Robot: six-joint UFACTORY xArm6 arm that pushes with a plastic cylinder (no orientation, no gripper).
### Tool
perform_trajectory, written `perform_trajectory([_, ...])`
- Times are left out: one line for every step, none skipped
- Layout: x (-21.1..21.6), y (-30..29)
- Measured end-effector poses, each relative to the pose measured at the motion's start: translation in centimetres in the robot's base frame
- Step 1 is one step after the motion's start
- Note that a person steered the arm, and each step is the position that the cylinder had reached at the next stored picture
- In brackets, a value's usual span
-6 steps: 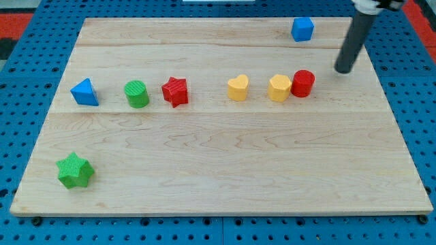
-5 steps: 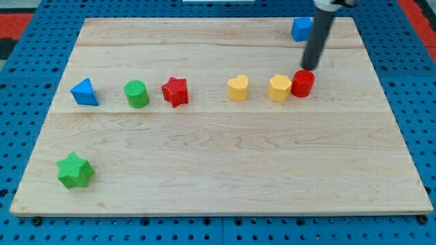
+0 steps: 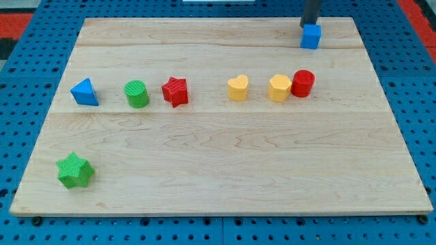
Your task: Place the blue cube to the right of red circle
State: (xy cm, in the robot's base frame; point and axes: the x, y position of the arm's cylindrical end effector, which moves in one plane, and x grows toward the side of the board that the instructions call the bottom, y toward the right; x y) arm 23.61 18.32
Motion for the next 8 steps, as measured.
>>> perform_trajectory([3.4, 0.3])
perform_trajectory([5.4, 0.9])
perform_trajectory([7.3, 1.0])
perform_trajectory([9.3, 1.0])
perform_trajectory([11.1, 1.0])
perform_trajectory([12.7, 1.0])
perform_trajectory([11.8, 0.5])
perform_trajectory([9.5, 0.6])
